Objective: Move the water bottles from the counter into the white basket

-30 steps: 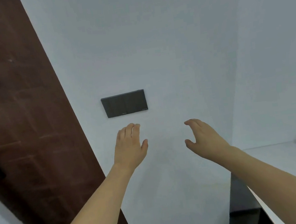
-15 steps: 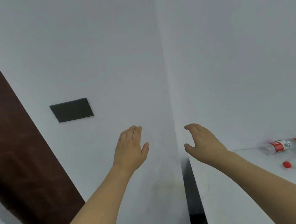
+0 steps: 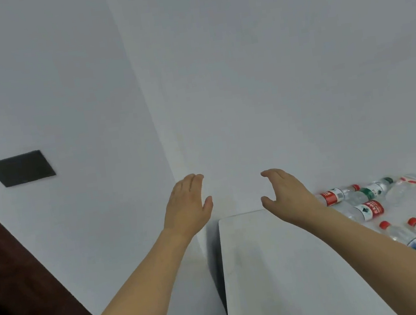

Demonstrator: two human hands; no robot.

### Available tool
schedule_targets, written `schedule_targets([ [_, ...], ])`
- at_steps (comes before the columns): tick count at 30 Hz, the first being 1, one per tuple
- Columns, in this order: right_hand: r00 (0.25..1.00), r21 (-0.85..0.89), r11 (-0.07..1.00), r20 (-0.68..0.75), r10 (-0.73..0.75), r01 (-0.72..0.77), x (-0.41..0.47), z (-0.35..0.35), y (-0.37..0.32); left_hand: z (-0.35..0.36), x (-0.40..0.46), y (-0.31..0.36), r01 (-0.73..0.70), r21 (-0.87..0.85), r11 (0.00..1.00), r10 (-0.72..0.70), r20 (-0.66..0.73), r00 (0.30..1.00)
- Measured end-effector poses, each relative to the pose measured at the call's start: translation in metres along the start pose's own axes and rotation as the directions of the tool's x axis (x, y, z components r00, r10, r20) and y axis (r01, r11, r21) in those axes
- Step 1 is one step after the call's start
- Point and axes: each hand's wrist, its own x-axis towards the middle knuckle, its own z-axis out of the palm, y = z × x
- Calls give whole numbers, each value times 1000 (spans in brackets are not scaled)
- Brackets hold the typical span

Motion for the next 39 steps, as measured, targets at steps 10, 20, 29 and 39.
schedule_targets([
  [10,997,47,999,80,12,-16,-27,-64,190,64,14,162,176,-27,984,-176,18,984],
  [20,987,103,990,136,87,-101,-15,-97,304,129,52,237,341,-116,933,-332,91,939],
  [29,934,72,964,275,228,-257,6,-131,472,223,110,370,640,-352,683,-555,320,768],
  [39,708,74,848,591,386,-525,8,-62,615,404,119,503,899,-167,405,-545,745,384],
])
